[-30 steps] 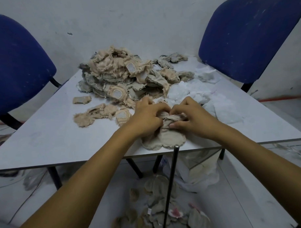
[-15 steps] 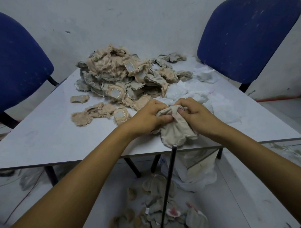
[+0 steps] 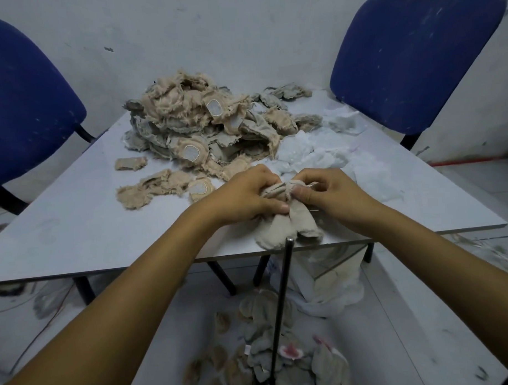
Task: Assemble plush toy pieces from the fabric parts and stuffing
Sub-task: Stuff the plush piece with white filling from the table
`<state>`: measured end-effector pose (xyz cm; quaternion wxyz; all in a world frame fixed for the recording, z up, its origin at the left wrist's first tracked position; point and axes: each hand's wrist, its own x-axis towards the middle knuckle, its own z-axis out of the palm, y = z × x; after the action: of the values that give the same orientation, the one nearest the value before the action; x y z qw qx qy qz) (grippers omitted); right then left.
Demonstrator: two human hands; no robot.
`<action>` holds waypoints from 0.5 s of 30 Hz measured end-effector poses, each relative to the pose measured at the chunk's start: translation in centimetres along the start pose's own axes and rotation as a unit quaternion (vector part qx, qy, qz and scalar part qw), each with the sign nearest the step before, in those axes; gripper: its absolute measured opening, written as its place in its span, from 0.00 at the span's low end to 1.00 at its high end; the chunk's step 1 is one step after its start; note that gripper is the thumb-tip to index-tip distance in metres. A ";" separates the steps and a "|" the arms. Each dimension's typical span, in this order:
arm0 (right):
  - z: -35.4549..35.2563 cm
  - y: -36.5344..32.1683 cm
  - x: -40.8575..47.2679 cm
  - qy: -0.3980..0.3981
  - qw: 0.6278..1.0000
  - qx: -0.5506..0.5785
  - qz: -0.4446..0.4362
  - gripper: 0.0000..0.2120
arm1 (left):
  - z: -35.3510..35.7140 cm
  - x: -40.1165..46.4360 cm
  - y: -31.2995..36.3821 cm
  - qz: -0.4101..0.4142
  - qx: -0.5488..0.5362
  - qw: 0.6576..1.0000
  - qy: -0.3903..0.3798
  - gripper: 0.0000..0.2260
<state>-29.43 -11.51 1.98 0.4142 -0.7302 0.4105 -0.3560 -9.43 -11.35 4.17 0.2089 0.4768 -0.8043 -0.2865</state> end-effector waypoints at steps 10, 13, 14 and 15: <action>0.7 -0.8 -0.7 -0.050 0.982 -0.182 0.012 0.14 | 1.3 -0.3 -0.3 0.006 -0.112 0.991 0.067 0.19; 0.7 -0.7 -0.7 0.001 0.985 -0.173 -0.004 0.10 | 1.0 -0.6 -0.2 0.014 -0.115 0.993 0.019 0.24; 0.8 -0.8 -0.7 0.006 0.983 -0.185 -0.010 0.10 | 0.7 -0.7 -0.2 0.007 -0.094 0.996 -0.006 0.22; 0.8 -0.9 -0.8 0.005 0.983 -0.186 -0.016 0.10 | 0.4 -0.8 -0.2 0.005 -0.070 0.997 -0.028 0.18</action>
<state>-28.82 -10.25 2.36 0.2640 -0.7992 0.4597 -0.2834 -9.18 -10.62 3.66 0.2201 0.4489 -0.7902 -0.3544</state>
